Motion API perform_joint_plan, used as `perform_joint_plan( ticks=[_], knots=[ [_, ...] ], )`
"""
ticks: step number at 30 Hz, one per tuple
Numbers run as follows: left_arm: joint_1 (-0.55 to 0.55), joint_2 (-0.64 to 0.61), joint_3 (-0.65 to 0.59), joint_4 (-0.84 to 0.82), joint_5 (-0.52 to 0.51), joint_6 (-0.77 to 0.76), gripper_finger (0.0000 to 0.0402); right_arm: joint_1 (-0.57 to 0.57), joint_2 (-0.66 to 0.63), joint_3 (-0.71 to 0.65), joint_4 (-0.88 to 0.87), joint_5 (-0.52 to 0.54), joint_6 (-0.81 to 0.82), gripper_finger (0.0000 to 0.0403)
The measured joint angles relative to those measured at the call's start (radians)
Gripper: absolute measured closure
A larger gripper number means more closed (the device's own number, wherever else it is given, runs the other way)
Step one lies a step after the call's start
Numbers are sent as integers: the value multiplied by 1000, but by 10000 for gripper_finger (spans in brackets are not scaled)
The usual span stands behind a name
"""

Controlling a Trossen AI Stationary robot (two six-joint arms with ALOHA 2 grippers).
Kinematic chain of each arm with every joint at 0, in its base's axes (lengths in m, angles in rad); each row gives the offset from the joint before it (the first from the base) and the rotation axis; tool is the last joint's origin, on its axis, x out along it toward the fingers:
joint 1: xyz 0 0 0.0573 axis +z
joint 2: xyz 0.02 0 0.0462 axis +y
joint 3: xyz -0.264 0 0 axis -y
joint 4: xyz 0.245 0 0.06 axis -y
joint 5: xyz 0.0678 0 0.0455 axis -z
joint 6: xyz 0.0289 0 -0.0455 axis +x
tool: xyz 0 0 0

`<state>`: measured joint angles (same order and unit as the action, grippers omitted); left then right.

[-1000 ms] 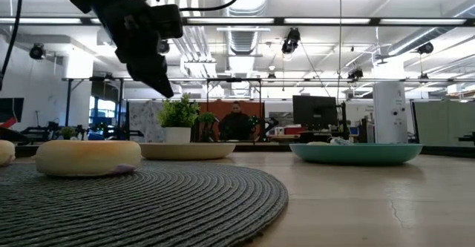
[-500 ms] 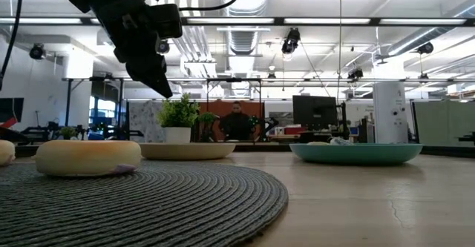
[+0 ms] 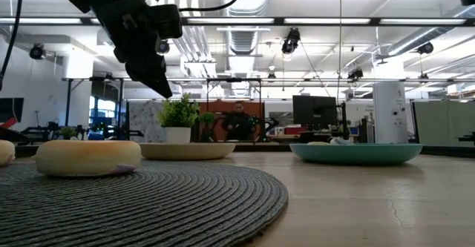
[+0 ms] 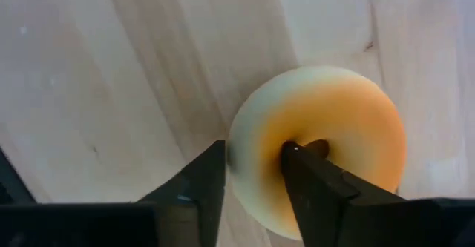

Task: Pick & Place donuts
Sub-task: Put the large black donut on the brown plate

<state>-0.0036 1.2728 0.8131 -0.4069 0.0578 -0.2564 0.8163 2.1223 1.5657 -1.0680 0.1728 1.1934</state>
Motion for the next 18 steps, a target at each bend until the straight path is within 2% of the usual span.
perform_joint_plan(
  ticks=[8, 14, 18],
  knots=[
    [0, 0, 0, -1, 0, -5, 284, -17, 1, -21, -1, 26, 71, 382],
    [0, 0, 0, -16, 4, -9, 284, -41, -8, -23, -7, 71, 176, 391],
    [0, 0, 0, -21, 5, -9, 284, -54, -94, -23, -19, 137, 267, 391]
  ],
)
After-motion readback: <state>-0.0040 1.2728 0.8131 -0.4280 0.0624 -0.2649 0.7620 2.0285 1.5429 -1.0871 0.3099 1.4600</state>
